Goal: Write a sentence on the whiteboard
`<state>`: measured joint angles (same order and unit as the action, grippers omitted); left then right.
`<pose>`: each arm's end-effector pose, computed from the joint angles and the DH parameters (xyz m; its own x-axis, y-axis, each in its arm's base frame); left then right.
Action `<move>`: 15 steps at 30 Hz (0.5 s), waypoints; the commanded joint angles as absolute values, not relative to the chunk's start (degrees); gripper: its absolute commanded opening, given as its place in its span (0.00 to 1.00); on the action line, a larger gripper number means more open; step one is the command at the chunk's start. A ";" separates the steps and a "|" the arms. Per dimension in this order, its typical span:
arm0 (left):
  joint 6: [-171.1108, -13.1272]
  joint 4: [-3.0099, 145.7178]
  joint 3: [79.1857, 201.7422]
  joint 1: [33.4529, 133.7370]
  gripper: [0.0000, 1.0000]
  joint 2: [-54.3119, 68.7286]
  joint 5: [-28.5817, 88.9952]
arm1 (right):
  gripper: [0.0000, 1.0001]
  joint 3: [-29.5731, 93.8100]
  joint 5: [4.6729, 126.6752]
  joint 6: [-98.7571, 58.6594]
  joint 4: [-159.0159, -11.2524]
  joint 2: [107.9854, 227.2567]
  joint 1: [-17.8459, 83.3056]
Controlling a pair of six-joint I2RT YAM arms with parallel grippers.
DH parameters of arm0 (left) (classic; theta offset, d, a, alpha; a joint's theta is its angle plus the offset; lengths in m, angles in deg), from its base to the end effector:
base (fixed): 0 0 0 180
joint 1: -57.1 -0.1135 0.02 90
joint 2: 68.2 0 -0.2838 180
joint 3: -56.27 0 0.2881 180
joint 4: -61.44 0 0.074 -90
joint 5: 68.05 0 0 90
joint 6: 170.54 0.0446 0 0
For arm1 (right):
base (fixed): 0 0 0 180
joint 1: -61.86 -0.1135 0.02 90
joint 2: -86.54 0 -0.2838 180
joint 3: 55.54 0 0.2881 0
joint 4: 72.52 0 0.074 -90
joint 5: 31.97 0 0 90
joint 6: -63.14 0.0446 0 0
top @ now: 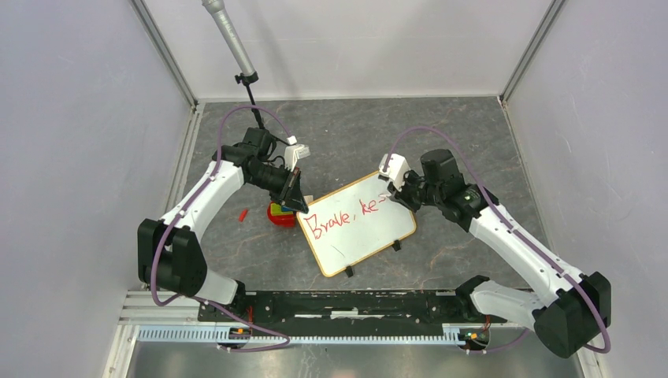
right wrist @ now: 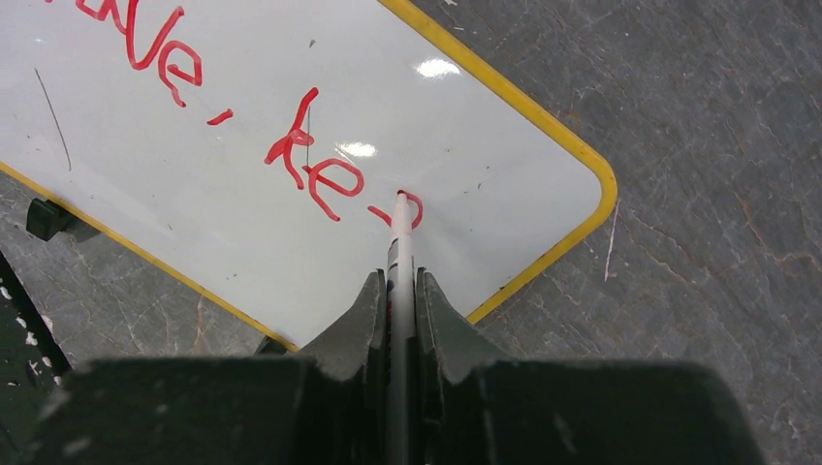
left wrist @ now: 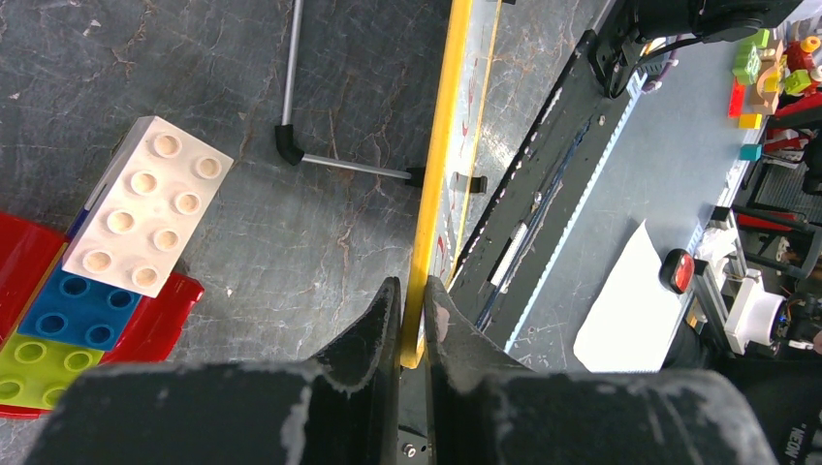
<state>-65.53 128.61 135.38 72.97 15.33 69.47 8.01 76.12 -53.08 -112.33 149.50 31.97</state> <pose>0.2874 -0.1159 0.2745 -0.7757 0.4023 -0.4863 0.6311 0.4987 -0.5941 0.2265 0.1462 0.2956 -0.1903 -0.5938 -0.7818 -0.8543 0.4926 -0.1662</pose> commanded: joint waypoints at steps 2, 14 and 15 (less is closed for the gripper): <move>-65.82 128.13 135.71 73.00 0.02 15.34 68.12 | 0.00 8.11 78.23 -52.90 -111.53 150.28 31.75; -65.96 128.11 135.88 73.00 0.02 15.52 68.08 | 0.00 5.00 76.17 -56.15 -115.06 149.01 31.72; -66.00 128.13 135.88 73.00 0.02 15.52 68.11 | 0.00 5.00 75.60 -56.38 -115.20 148.82 31.72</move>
<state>-65.56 128.59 135.38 72.97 15.35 69.45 6.09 77.50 -54.39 -113.75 149.22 31.86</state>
